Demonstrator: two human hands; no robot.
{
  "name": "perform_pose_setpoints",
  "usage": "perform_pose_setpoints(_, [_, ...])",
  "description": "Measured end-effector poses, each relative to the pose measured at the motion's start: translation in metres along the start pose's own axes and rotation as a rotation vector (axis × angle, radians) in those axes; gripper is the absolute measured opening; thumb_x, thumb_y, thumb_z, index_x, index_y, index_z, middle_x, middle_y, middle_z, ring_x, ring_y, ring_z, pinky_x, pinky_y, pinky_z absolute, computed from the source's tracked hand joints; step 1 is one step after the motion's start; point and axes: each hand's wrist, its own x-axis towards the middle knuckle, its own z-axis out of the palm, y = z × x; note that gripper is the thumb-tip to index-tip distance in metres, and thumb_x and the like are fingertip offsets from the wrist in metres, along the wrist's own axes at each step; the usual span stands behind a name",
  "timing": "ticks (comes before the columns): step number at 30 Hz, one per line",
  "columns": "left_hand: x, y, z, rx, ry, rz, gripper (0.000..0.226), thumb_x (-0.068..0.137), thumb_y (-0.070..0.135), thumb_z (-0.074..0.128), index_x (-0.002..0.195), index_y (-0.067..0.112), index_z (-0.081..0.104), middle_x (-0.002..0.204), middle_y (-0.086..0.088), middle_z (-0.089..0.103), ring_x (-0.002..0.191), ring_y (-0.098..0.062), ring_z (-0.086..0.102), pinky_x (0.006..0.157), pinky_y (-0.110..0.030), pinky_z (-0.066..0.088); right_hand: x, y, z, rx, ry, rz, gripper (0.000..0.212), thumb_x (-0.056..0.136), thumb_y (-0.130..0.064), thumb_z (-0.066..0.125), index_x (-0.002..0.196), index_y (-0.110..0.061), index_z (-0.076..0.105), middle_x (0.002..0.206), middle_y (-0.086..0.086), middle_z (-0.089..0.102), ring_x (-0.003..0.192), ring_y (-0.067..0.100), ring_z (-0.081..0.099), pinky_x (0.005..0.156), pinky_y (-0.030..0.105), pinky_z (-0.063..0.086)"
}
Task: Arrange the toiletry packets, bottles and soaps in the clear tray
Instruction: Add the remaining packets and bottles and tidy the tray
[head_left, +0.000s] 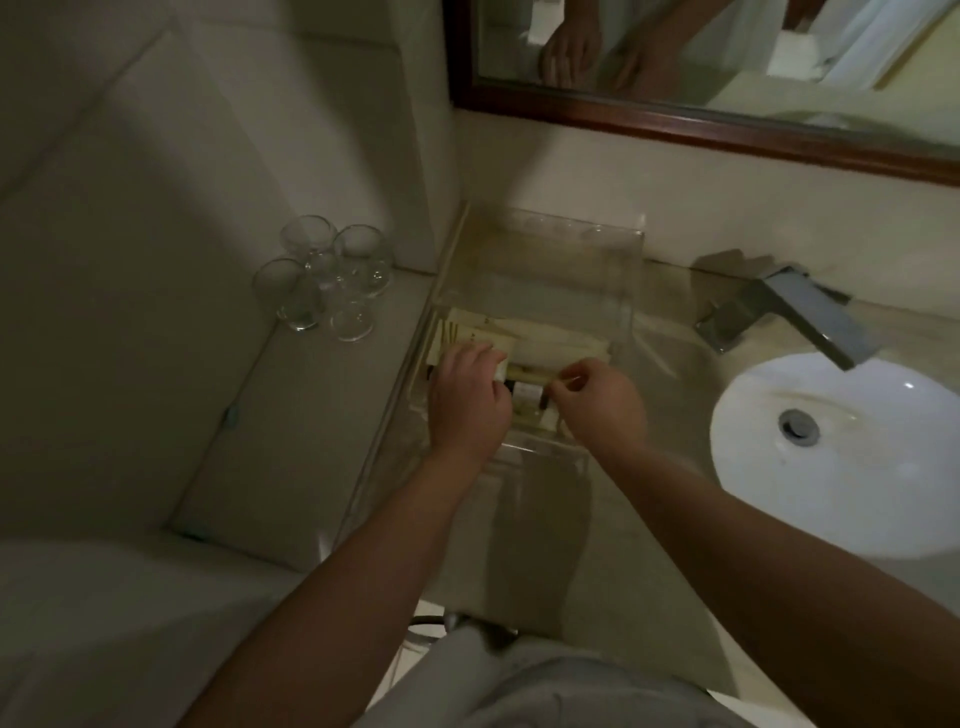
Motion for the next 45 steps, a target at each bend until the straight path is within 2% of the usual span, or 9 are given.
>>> perform_pose_setpoints(4, [-0.017, 0.050, 0.010, -0.042, -0.035, 0.059, 0.037, 0.079, 0.013, 0.052, 0.113, 0.011, 0.064, 0.118, -0.007, 0.063, 0.116, -0.027, 0.050, 0.101, -0.040, 0.040, -0.018, 0.041, -0.035, 0.047, 0.049, 0.025, 0.025, 0.083, -0.042, 0.064, 0.099, -0.024, 0.069, 0.090, -0.004, 0.069, 0.083, 0.018, 0.064, 0.068, 0.027, 0.043])
perform_pose_setpoints(8, [-0.041, 0.115, 0.037, -0.097, -0.062, 0.155, 0.035, 0.074, 0.012, 0.052, 0.106, 0.013, 0.065, 0.106, -0.008, 0.066, 0.101, -0.028, 0.056, 0.089, -0.038, 0.045, -0.048, 0.112, -0.088, 0.091, 0.127, 0.090, 0.024, 0.084, -0.040, 0.065, 0.101, -0.024, 0.069, 0.089, -0.005, 0.066, 0.088, 0.018, 0.063, 0.071, 0.027, 0.042])
perform_pose_setpoints(14, [-0.122, 0.260, 0.099, -0.413, -0.105, 0.346, 0.026, 0.074, 0.004, 0.049, 0.092, 0.011, 0.066, 0.092, -0.005, 0.065, 0.091, -0.023, 0.058, 0.082, -0.032, 0.045, -0.118, 0.260, -0.193, 0.167, 0.326, 0.286, 0.025, 0.081, -0.040, 0.066, 0.101, -0.026, 0.070, 0.087, -0.009, 0.069, 0.089, 0.015, 0.066, 0.075, 0.028, 0.048])
perform_pose_setpoints(23, [-0.253, 0.455, 0.191, -0.507, -0.546, 0.621, 0.024, 0.081, 0.005, 0.053, 0.100, 0.015, 0.064, 0.101, -0.003, 0.064, 0.097, -0.021, 0.059, 0.085, -0.037, 0.049, -0.214, 0.441, -0.322, 0.234, 0.592, 0.539, 0.025, 0.081, -0.038, 0.066, 0.102, -0.025, 0.071, 0.093, -0.004, 0.072, 0.090, 0.017, 0.067, 0.070, 0.025, 0.042])
perform_pose_setpoints(29, [-0.263, 0.515, 0.234, -0.412, -0.720, 0.641, 0.023, 0.084, 0.008, 0.057, 0.104, 0.015, 0.065, 0.104, -0.001, 0.067, 0.095, -0.016, 0.061, 0.085, -0.031, 0.049, -0.220, 0.504, -0.352, 0.315, 0.629, 0.622, 0.023, 0.079, -0.036, 0.065, 0.099, -0.025, 0.070, 0.087, -0.008, 0.067, 0.085, 0.015, 0.065, 0.069, 0.026, 0.045])
perform_pose_setpoints(36, [-0.249, 0.580, 0.315, -0.282, -0.940, 0.431, 0.028, 0.083, 0.028, 0.063, 0.105, 0.010, 0.062, 0.103, -0.004, 0.064, 0.095, -0.023, 0.060, 0.083, -0.030, 0.045, -0.178, 0.567, -0.391, 0.288, 0.554, 0.667, 0.025, 0.079, -0.036, 0.068, 0.100, -0.023, 0.067, 0.085, -0.008, 0.065, 0.083, 0.014, 0.062, 0.068, 0.026, 0.045])
perform_pose_setpoints(38, [-0.251, 0.595, 0.336, -0.197, -0.908, 0.389, 0.033, 0.078, 0.040, 0.062, 0.095, 0.012, 0.063, 0.094, -0.007, 0.067, 0.089, -0.028, 0.063, 0.078, -0.036, 0.050, -0.168, 0.581, -0.406, 0.257, 0.527, 0.674, 0.024, 0.080, -0.035, 0.068, 0.101, -0.023, 0.067, 0.085, -0.009, 0.065, 0.084, 0.013, 0.063, 0.068, 0.026, 0.045])
perform_pose_setpoints(41, [-0.259, 0.606, 0.365, 0.050, -0.734, 0.566, 0.055, 0.074, 0.059, 0.062, 0.105, 0.014, 0.060, 0.103, -0.006, 0.063, 0.098, -0.026, 0.059, 0.083, -0.038, 0.048, -0.149, 0.605, -0.426, 0.223, 0.493, 0.705, 0.025, 0.082, -0.036, 0.068, 0.104, -0.024, 0.066, 0.088, -0.010, 0.062, 0.084, 0.012, 0.058, 0.068, 0.025, 0.041])
perform_pose_setpoints(45, [-0.269, 0.620, 0.379, 0.106, -0.618, 0.602, 0.066, 0.068, 0.065, 0.065, 0.108, 0.014, 0.052, 0.106, -0.005, 0.056, 0.097, -0.023, 0.053, 0.083, -0.035, 0.042, -0.128, 0.633, -0.442, 0.195, 0.488, 0.742, 0.028, 0.083, -0.037, 0.065, 0.108, -0.025, 0.065, 0.091, -0.008, 0.062, 0.087, 0.014, 0.058, 0.069, 0.026, 0.041])
